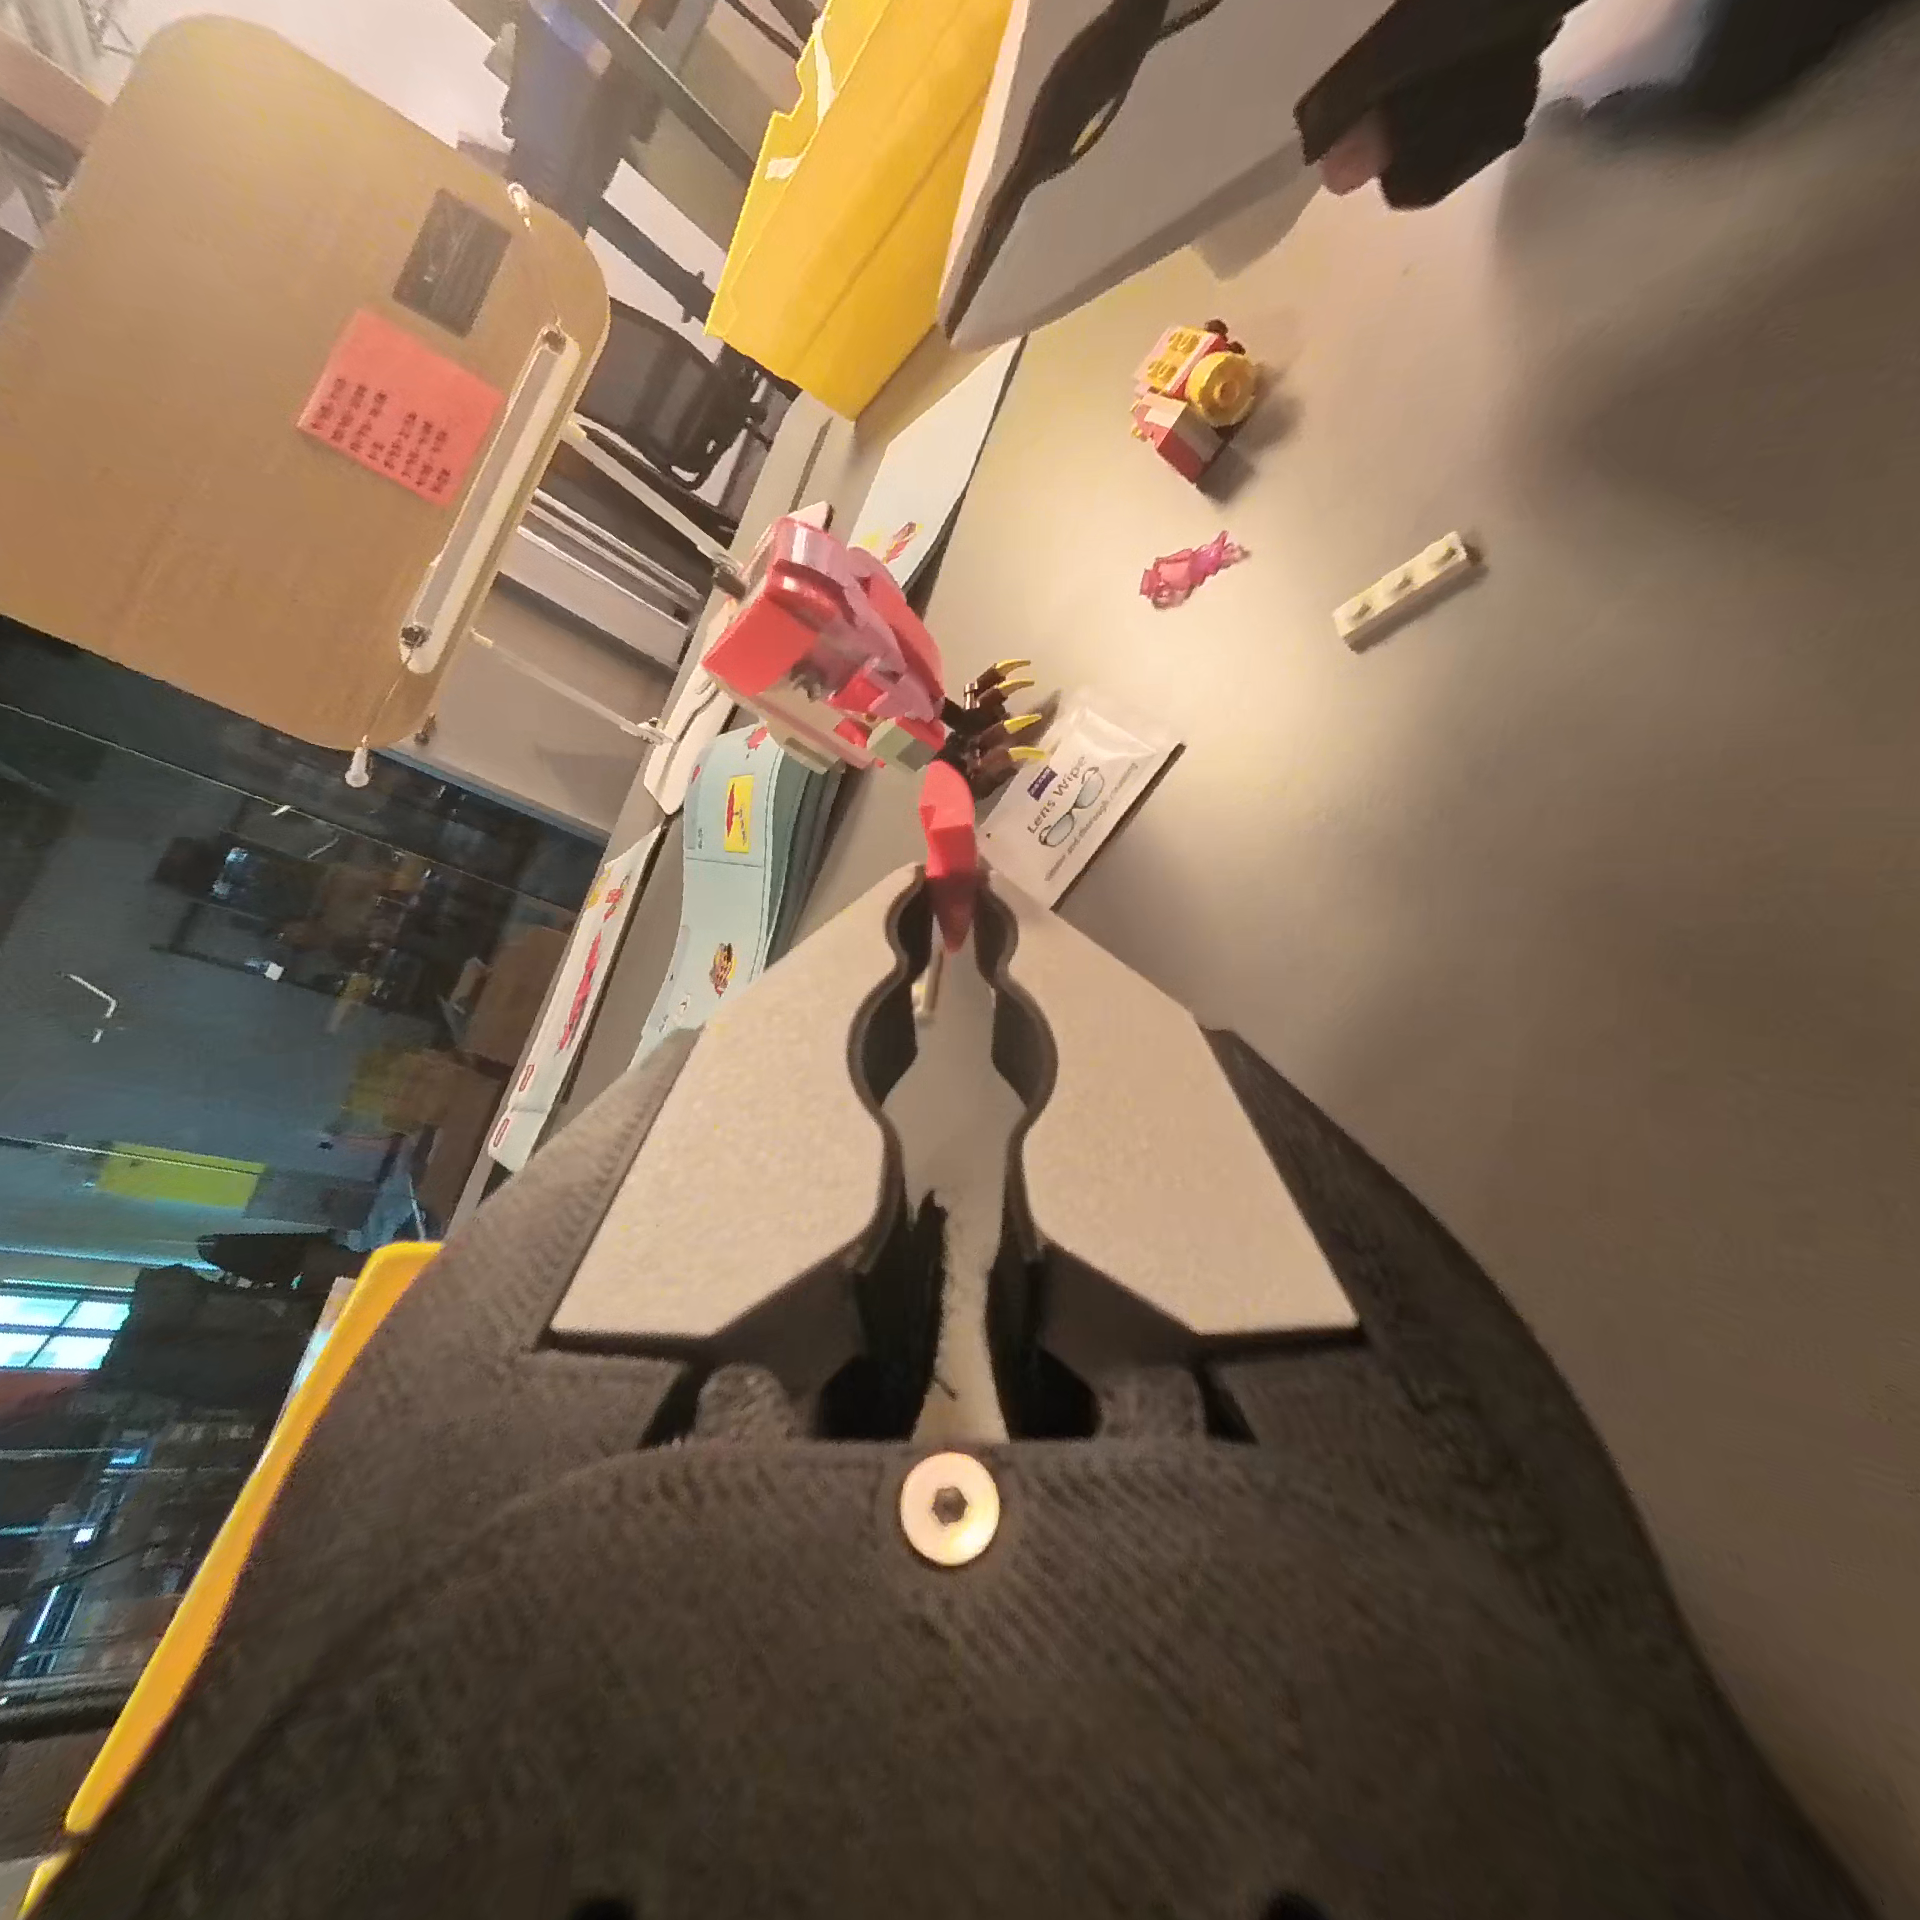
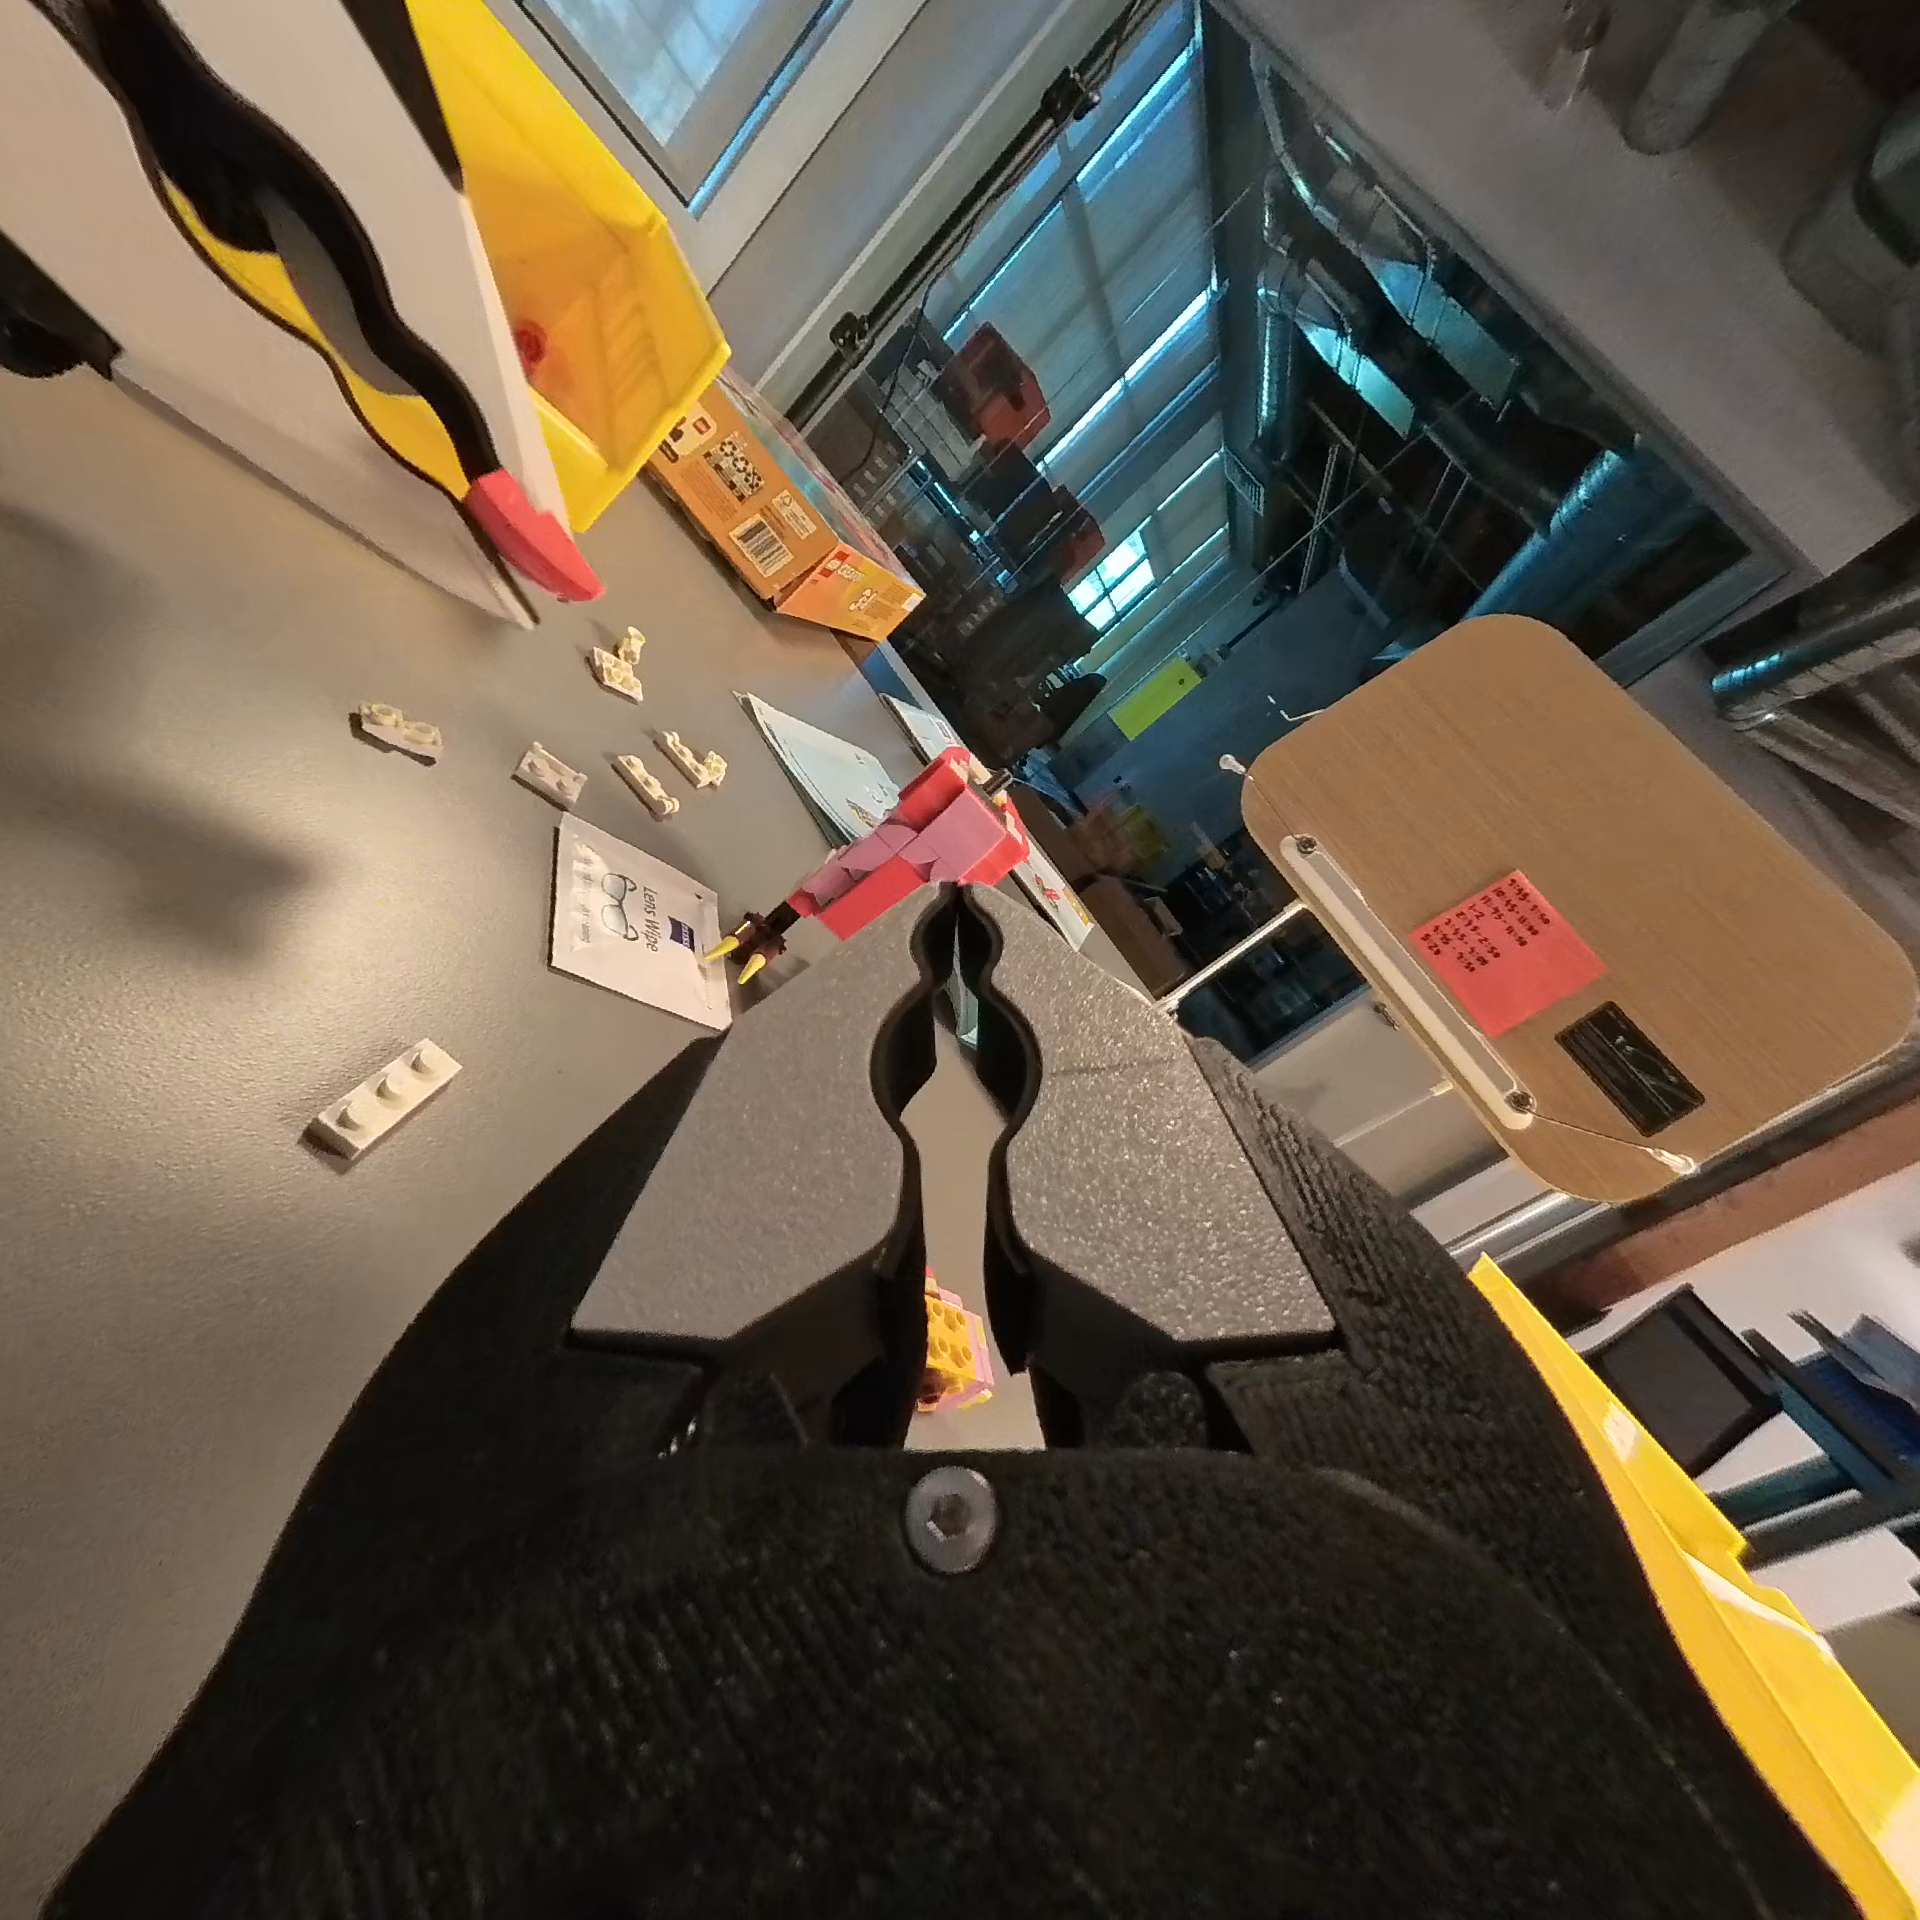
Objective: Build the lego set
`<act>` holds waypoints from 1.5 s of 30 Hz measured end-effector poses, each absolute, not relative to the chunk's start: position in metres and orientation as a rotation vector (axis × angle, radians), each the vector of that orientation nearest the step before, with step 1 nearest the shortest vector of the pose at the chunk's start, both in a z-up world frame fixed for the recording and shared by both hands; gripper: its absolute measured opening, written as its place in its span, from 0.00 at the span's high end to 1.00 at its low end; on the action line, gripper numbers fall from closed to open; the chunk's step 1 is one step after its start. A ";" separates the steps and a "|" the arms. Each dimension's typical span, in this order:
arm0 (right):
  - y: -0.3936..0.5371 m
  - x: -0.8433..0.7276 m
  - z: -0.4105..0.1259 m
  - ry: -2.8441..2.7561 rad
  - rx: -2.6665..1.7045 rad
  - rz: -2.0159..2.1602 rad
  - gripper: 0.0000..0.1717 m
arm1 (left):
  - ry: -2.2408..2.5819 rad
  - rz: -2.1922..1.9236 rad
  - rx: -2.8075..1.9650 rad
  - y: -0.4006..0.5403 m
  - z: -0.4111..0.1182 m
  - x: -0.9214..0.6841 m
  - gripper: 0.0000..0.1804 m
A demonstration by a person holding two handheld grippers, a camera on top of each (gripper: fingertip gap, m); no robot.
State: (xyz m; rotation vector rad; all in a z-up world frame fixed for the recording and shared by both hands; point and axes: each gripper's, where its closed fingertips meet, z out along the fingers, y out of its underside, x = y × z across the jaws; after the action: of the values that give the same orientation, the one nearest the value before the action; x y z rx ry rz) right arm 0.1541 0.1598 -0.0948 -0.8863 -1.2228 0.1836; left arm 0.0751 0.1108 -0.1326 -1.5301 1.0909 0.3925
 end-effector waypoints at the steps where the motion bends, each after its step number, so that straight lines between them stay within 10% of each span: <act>1: 0.160 0.154 -0.095 -1.225 -0.887 0.183 1.00 | 1.095 0.392 -1.533 0.111 -0.133 0.075 0.97; 45: 0.158 0.148 -0.103 -1.276 -0.867 0.145 1.00 | 1.100 0.360 -1.542 0.111 -0.136 0.076 0.97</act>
State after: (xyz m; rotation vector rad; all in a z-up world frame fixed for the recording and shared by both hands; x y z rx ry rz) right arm 0.1476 0.1581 -0.1027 -0.8674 -1.2761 0.1451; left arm 0.0762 0.1113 -0.1360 -1.5416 1.1002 0.3596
